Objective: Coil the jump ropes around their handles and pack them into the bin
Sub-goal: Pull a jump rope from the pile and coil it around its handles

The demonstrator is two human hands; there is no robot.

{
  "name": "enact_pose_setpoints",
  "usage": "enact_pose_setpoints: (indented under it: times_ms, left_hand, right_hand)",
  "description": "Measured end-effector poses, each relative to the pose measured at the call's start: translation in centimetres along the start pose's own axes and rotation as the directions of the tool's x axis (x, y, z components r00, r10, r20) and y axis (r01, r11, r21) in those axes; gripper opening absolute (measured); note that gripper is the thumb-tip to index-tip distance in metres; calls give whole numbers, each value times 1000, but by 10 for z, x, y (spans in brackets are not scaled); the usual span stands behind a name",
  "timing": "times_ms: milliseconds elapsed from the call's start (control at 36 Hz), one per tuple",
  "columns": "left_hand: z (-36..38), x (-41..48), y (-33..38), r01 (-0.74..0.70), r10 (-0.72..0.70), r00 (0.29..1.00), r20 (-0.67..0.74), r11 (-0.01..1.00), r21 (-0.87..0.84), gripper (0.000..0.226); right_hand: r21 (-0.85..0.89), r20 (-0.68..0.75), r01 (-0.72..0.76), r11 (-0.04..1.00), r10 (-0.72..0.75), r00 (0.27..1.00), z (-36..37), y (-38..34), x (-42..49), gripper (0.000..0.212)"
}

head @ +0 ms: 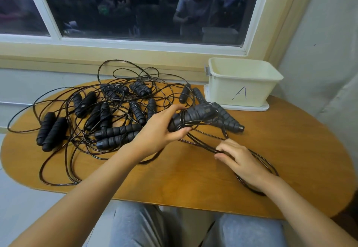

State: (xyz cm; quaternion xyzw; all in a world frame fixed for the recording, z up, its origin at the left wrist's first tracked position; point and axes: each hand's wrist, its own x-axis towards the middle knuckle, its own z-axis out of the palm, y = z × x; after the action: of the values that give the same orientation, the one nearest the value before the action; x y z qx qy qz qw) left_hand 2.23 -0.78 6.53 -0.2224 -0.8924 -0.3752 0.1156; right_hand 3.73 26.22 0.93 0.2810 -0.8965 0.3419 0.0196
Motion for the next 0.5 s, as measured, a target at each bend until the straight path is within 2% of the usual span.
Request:
enact_pose_setpoints:
  times_ms: [83,139,250,333,389,444,500]
  left_hand:
    - [1,-1,-2,-13,15,999,38,999,-33,54]
    - [1,-2,-3,-23,25,999,32,997,-68,56]
    - [-3,-4,-6,-51,47,998,-40,992,-112,47]
    - [-8,-7,-10,-59,52,997,-62,992,-115,49]
    - [-11,-9,-12,-79,72,995,-70,991,-112,51]
    - [-14,-11,-11,-120,113,991,-69,988,-97,52]
    - [-15,-12,-7,-194,191,980,-58,980,-45,52]
  right_hand:
    - [42,5,18,999,-18,1000,-10,8,1,50]
    - [100,31,-36,994,33,999,-17,15,4,58]
    - [161,121,-146,976,128,984,-30,24,7,52]
    - [275,171,-219,936,176,969,-39,23,12,36]
    - [357,148,-247,901,207,967,-45,24,17,40]
    - [368,162,-266,891,220,962,-49,23,26,49]
    - [342,188,-312,886,261,947,-51,21,38,43]
